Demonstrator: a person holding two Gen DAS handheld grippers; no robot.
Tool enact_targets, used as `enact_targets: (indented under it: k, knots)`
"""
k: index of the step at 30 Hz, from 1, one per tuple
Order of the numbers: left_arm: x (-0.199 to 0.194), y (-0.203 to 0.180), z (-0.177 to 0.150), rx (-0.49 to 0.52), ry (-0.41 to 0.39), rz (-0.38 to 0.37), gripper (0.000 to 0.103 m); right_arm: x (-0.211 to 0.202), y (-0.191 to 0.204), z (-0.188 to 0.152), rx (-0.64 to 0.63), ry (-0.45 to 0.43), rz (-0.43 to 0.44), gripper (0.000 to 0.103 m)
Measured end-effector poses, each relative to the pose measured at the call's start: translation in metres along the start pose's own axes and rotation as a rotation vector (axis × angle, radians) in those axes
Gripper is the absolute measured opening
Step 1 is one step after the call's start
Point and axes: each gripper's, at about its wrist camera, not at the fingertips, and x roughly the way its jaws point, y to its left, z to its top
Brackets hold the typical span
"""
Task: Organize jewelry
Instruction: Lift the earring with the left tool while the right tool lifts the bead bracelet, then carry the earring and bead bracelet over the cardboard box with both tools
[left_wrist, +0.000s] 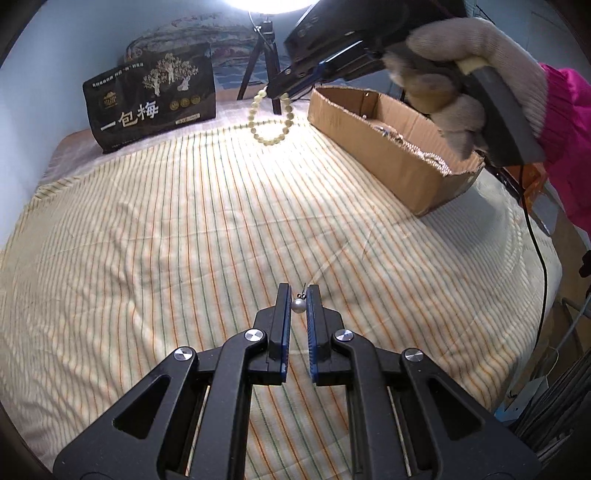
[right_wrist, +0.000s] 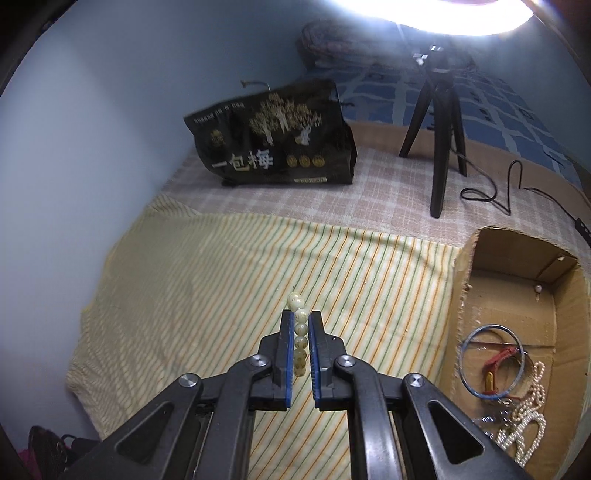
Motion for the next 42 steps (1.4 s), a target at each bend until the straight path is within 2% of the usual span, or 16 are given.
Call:
enact_targets:
  k: [9, 18, 37, 38, 42]
  knots:
    - [-0.012, -0.012, 0.013, 0.016, -0.039, -0.008, 0.006, -0.059, -0.012, -0.009, -0.007, -0.069, 0.002, 0.005]
    - [-0.013, -0.031, 0.032, 0.065, -0.064, -0.013, 0.006, -0.107, -0.045, -0.02, 0.016, -0.123, -0.052, 0.005]
    - [0.005, -0.085, 0.085, 0.137, -0.128, -0.083, 0.006, -0.139, -0.117, -0.027, 0.083, -0.164, -0.152, 0.005]
    - [0.006, -0.087, 0.087, 0.124, -0.176, -0.1, 0.006, -0.14, -0.121, -0.027, 0.088, -0.165, -0.155, 0.005]
    - [0.013, -0.097, 0.099, 0.14, -0.186, -0.11, 0.006, -0.138, -0.136, -0.025, 0.106, -0.163, -0.167, 0.005]
